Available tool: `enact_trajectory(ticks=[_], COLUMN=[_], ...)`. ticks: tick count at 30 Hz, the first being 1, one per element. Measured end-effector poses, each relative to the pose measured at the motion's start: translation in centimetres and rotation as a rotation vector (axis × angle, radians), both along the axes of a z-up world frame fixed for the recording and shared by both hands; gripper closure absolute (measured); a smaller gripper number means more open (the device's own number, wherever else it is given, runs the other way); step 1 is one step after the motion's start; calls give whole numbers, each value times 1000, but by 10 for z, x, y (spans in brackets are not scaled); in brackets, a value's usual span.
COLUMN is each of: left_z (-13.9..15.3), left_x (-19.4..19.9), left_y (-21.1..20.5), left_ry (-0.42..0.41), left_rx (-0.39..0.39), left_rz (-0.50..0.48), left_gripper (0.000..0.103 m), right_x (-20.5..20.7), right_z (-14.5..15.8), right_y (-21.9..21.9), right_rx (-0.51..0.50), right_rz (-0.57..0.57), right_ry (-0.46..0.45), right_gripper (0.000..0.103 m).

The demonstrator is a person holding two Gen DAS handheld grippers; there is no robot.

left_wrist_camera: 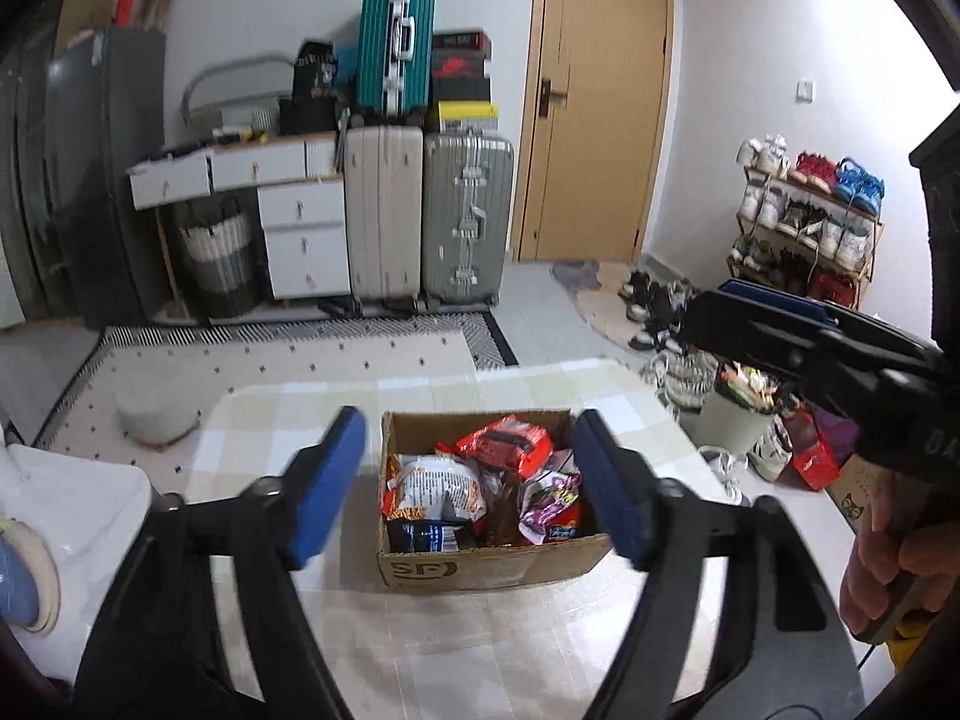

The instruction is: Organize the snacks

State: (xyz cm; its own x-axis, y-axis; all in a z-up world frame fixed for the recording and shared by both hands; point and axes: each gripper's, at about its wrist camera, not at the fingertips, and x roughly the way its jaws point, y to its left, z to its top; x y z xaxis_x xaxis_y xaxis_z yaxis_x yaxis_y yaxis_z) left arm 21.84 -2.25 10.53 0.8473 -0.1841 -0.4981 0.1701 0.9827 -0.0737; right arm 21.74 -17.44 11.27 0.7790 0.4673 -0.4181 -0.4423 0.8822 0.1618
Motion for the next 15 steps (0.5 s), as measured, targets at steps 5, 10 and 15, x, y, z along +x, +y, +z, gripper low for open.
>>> enact_trajectory(ticks=[5, 10, 15], left_z=[40, 72, 95], left_x=[-62, -120, -186], left_y=[0, 9, 21], left_ry=[-85, -134, -225], left_rx=[12, 6, 18], left_rz=[26, 51, 92], left_gripper=[22, 17, 0], right_x=[-53, -112, -163], right_z=[33, 57, 68], right_y=[4, 5, -3], right_rx=[-15, 0, 28], right_rz=[7, -14, -51], right_ry=[-100, -197, -261], right_gripper=[31, 17, 2])
